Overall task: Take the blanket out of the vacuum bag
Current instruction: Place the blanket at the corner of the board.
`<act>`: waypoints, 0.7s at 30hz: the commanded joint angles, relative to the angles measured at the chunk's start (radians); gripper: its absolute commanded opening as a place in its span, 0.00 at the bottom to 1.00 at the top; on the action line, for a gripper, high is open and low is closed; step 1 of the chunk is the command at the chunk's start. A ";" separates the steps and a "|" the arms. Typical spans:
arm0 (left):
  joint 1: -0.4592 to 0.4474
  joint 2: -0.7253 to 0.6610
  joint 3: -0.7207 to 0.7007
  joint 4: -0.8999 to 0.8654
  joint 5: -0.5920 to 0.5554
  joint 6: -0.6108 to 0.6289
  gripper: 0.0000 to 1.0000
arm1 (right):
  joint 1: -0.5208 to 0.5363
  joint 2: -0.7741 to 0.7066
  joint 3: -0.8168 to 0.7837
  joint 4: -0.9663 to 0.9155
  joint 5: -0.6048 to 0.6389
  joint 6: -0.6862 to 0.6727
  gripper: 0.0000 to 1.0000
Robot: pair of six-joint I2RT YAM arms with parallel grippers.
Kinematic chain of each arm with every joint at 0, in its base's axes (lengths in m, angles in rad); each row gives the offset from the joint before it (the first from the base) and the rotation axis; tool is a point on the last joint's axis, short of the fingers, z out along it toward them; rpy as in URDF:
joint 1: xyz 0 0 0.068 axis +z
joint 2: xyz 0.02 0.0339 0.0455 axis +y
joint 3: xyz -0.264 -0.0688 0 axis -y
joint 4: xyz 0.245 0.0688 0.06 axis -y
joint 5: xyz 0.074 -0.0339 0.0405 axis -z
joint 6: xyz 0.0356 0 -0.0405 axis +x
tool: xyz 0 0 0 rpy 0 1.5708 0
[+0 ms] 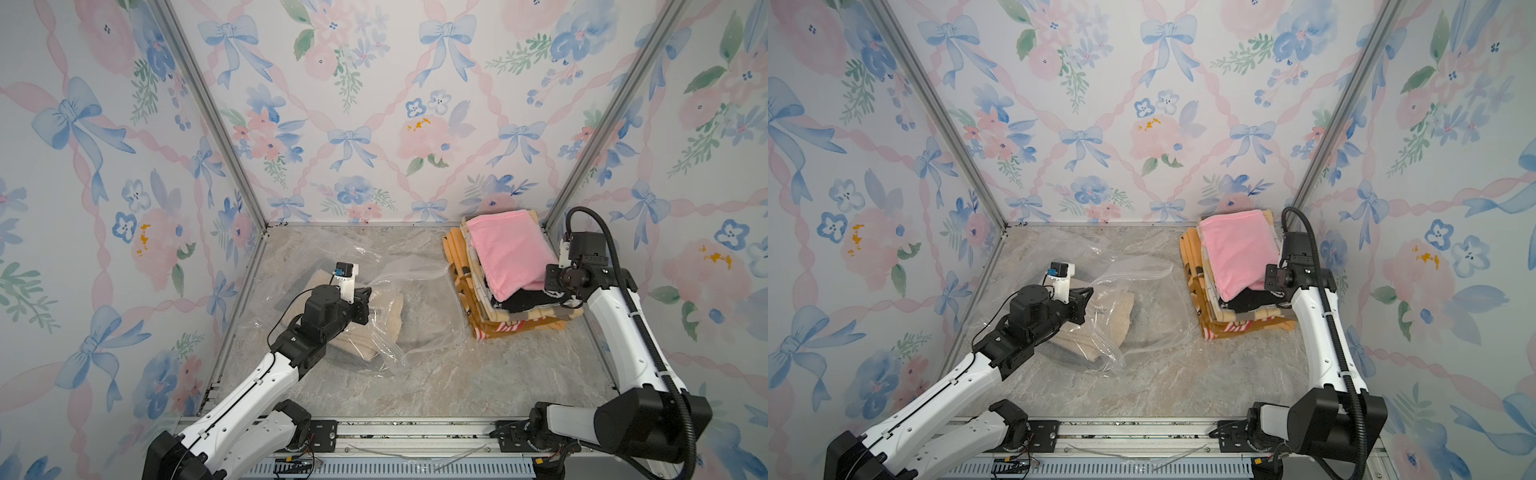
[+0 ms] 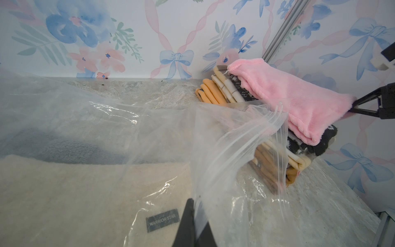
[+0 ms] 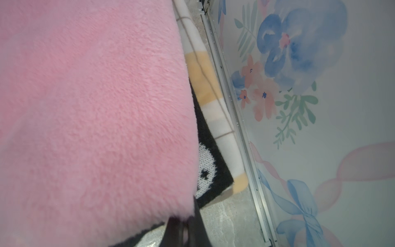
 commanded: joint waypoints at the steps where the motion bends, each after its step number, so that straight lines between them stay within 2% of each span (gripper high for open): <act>1: 0.000 -0.018 -0.016 0.004 0.006 0.009 0.00 | -0.006 -0.028 0.044 -0.020 0.111 -0.041 0.05; 5: 0.000 -0.027 -0.026 0.006 0.008 0.006 0.00 | -0.006 -0.041 0.050 0.027 0.221 -0.093 0.05; 9: 0.000 -0.035 -0.031 0.003 0.006 0.011 0.00 | -0.006 -0.040 0.023 0.072 0.257 -0.125 0.07; 12: 0.001 -0.040 -0.032 0.001 0.008 0.011 0.00 | -0.001 -0.036 -0.009 0.112 0.271 -0.145 0.12; 14: 0.002 -0.047 -0.036 -0.002 0.010 0.011 0.00 | 0.012 -0.034 -0.020 0.119 0.286 -0.157 0.32; 15: 0.002 -0.052 -0.038 -0.004 0.008 0.011 0.00 | 0.022 -0.032 -0.013 0.105 0.299 -0.147 0.39; 21: 0.002 -0.070 -0.057 -0.009 0.001 0.007 0.00 | 0.113 -0.090 0.029 -0.016 0.383 -0.085 0.61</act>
